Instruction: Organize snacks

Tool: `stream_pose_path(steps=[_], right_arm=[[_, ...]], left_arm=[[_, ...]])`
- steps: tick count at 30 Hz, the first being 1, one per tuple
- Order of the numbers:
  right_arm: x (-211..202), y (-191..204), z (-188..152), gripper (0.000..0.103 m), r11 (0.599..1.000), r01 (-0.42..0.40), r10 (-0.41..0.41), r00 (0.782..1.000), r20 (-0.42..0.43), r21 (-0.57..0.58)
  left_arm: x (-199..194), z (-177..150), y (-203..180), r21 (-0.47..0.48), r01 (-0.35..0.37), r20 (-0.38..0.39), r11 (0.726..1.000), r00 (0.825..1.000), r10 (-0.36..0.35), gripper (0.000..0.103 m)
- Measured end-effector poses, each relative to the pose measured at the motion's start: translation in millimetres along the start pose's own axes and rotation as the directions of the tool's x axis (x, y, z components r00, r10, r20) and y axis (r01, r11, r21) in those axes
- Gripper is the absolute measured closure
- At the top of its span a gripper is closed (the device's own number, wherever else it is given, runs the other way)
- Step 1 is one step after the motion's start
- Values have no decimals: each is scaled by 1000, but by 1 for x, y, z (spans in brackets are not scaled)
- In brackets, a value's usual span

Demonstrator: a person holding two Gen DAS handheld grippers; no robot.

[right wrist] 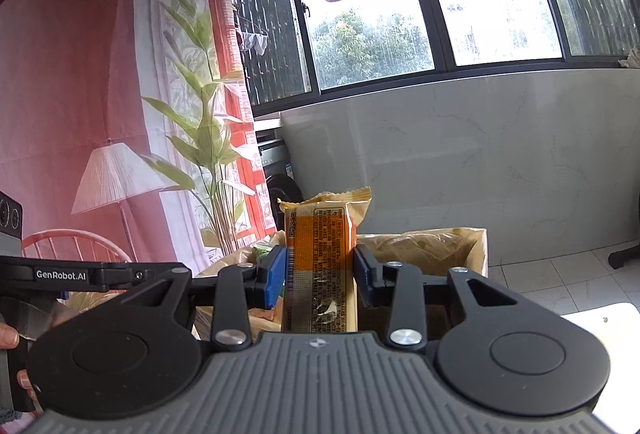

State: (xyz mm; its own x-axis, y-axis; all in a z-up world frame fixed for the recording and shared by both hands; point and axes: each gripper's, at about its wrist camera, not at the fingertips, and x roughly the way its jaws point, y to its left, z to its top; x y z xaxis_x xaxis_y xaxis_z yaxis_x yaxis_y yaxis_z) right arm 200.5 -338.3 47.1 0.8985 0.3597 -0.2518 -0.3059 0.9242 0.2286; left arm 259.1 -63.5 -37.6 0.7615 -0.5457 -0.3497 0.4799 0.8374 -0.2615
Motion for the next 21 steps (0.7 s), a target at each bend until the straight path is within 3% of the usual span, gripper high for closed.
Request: stream_pose_path(steps=[2, 4, 6, 7, 12, 15, 19, 21], right_arm=[[-1, -1, -3, 64, 1000, -6, 6, 1000, -3, 19], [-6, 2, -6, 64, 1000, -11, 11, 1000, 8, 19], [-14, 5, -12, 64, 1000, -15, 15, 1000, 16, 27], [-17, 6, -16, 64, 999, -19, 19, 1000, 15, 36], [-33, 19, -48, 64, 998, -13, 14, 1000, -24, 61], [-40, 22, -65, 64, 998, -5, 9, 998, -64, 66], [-44, 16, -80, 64, 995, 15, -4, 994, -109, 96], [-46, 13, -84, 64, 994, 27, -14, 993, -117, 110]], left_arm=[[1, -8, 8, -1, -29, -32, 1000, 999, 29, 70], [5, -21, 13, -5, -40, -83, 999, 996, 39, 61], [12, -41, 20, -24, -52, -148, 998, 988, 48, 47], [15, -52, 24, -36, -62, -181, 997, 982, 54, 46], [32, -114, 47, -163, -137, -383, 977, 921, 66, 47], [40, -134, 52, -213, -179, -448, 961, 892, 67, 47], [53, -140, 42, -79, -221, -457, 972, 875, 162, 46], [62, -144, 33, 14, -217, -460, 976, 865, 199, 37]])
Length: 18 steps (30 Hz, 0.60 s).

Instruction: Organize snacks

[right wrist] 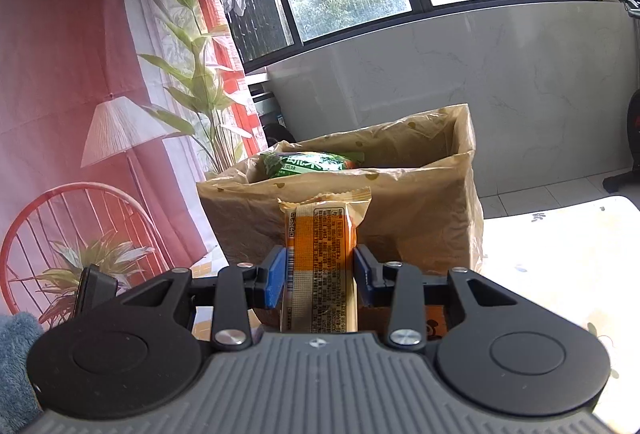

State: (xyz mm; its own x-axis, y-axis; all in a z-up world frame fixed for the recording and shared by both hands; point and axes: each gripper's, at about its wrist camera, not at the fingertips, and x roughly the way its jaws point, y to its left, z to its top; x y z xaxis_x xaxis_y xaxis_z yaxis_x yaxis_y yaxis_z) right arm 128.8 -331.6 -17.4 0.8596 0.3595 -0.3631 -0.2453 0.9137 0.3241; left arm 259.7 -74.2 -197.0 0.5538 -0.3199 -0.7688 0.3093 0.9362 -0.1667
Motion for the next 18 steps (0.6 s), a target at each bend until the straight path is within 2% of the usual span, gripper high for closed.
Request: stream_pose_path(steps=[4, 7, 9, 13, 18], right_arm=[[-3, -2, -4, 64, 1000, 5, -5, 1000, -3, 9], [-4, -5, -7, 64, 1000, 10, -10, 1000, -9, 17], [-4, -7, -9, 64, 1000, 13, -12, 1000, -14, 26], [-4, -8, -11, 64, 999, 17, -16, 1000, -17, 32], [-3, -10, -12, 64, 999, 24, -23, 999, -22, 38]], left_arm=[[18, -4, -14, 139, -33, -17, 990, 999, 35, 31], [22, -8, -18, 199, -81, 23, 977, 997, 78, 19], [27, -7, -15, 195, -122, 18, 973, 993, 120, 19], [34, -8, 2, 153, -152, -15, 976, 988, 157, 20], [32, -10, 15, 142, -152, -11, 978, 988, 155, 12]])
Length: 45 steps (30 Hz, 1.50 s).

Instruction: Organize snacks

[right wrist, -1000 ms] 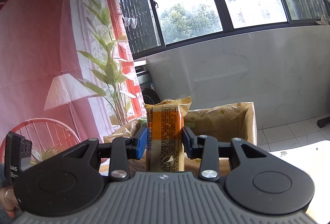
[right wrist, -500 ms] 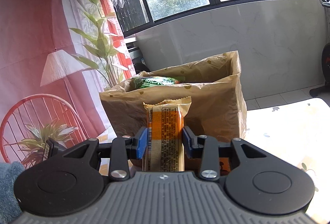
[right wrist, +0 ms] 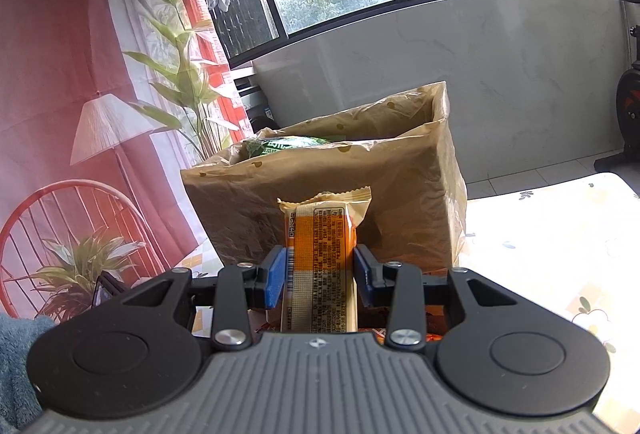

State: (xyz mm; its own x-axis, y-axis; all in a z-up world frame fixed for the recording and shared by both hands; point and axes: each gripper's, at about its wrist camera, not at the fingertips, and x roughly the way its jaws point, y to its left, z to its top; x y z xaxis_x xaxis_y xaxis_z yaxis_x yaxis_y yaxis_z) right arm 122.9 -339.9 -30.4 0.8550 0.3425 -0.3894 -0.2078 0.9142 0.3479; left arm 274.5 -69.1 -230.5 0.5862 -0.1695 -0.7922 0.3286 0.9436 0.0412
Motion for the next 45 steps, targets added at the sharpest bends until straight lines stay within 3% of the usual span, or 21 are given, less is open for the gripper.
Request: stream_pose_path(steps=[4, 8, 12, 15, 26, 30, 35, 39, 42, 45], right_arm=[[2, 2, 0, 64, 1000, -5, 5, 1000, -5, -1], [2, 3, 0, 64, 1000, -6, 6, 1000, -6, -4], [2, 2, 1, 64, 1000, -4, 4, 1000, -3, -2], [2, 4, 0, 64, 1000, -7, 7, 1000, -6, -6], [-2, 7, 0, 64, 1000, -3, 3, 1000, 6, -20], [-5, 7, 4, 64, 1000, -1, 1, 1000, 15, -31], [-6, 8, 25, 64, 998, 3, 1, 998, 56, -66], [-1, 8, 52, 64, 995, 2, 8, 995, 99, -99], [8, 6, 73, 64, 992, 8, 9, 991, 132, -124], [24, 3, 93, 64, 990, 12, 9, 988, 154, -137]], left_arm=[[-2, -6, 5, 2, 16, 29, 1000, 999, -16, 15], [-12, -10, 5, 20, 45, 45, 999, 998, -46, 40], [-18, -13, 15, -18, 85, 52, 996, 995, -84, 69], [-24, -14, 21, -42, 117, 53, 992, 992, -114, 79], [-41, -15, 17, -63, 157, 94, 986, 984, -151, 82], [-64, -4, 22, -88, 180, 158, 980, 974, -165, 82], [-114, 34, 24, -69, 211, 305, 975, 935, -181, 82], [-157, 74, 18, -18, 225, 441, 974, 876, -194, 81], [-177, 109, 9, 31, 240, 502, 970, 836, -223, 81], [-175, 148, -5, 66, 246, 526, 967, 815, -243, 81]])
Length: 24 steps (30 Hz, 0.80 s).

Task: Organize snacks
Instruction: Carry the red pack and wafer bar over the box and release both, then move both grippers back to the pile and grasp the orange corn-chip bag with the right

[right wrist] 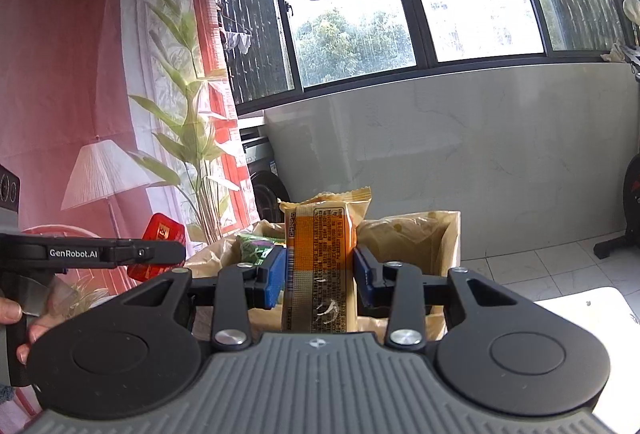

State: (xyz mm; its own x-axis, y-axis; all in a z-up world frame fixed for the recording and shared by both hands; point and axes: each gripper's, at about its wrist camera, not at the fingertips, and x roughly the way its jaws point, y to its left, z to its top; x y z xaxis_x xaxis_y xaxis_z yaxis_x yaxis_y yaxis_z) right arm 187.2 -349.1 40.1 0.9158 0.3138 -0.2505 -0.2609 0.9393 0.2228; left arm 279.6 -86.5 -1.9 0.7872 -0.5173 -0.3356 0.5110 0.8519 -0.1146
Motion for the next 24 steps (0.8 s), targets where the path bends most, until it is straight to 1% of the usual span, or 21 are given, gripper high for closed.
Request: stream_pose_path(steps=[2, 4, 6, 8, 11, 13, 14, 15, 16, 17, 19, 20, 22, 24], right_arm=[[17, -4, 8, 64, 1000, 10, -10, 1000, 8, -12], [34, -9, 14, 64, 999, 30, -30, 999, 13, -20], [51, -16, 17, 64, 999, 50, -49, 999, 13, -13], [64, -23, 18, 64, 998, 63, -63, 998, 4, -2], [81, -32, 16, 64, 997, 81, -80, 997, -17, 12], [91, -40, 13, 64, 995, 91, -89, 995, -40, 33], [96, -42, 12, 64, 995, 95, -93, 994, -51, 40], [100, -44, 11, 64, 994, 97, -94, 993, -64, 46], [104, -46, 10, 64, 994, 93, -88, 993, -82, 53], [108, -48, 10, 64, 995, 86, -80, 992, -98, 59], [113, -50, 7, 62, 994, 88, -79, 989, -129, 64], [113, -50, 7, 58, 994, 92, -83, 988, -130, 64], [110, -49, 8, 50, 994, 87, -78, 989, -126, 65], [104, -45, 9, 49, 995, 80, -71, 990, -121, 64]], left_arm=[[28, 14, -7, 12, 3, -4, 1000, 1000, -3, 81], [52, 20, -10, 7, 1, -25, 1000, 1000, -1, 81], [77, 20, -14, -9, -12, -61, 1000, 998, 11, 81], [98, 17, -13, -31, -8, -101, 999, 995, 4, 81], [120, 11, -16, -36, -11, -144, 999, 990, 5, 80], [126, 7, -14, -33, -6, -168, 999, 986, 0, 78], [131, 7, -16, -29, -4, -183, 1000, 983, -1, 73], [135, 7, -16, -30, -4, -193, 1000, 981, -2, 65], [134, 4, -11, -35, 0, -200, 999, 980, -7, 60], [135, 3, -10, -37, -1, -203, 999, 979, -7, 53], [133, 2, -10, -37, -7, -207, 999, 978, -1, 49], [133, 2, -8, -35, -13, -207, 999, 978, 5, 46], [126, 2, -2, -37, -26, -202, 999, 979, 18, 45], [118, 3, 2, -45, -31, -193, 999, 981, 21, 44]])
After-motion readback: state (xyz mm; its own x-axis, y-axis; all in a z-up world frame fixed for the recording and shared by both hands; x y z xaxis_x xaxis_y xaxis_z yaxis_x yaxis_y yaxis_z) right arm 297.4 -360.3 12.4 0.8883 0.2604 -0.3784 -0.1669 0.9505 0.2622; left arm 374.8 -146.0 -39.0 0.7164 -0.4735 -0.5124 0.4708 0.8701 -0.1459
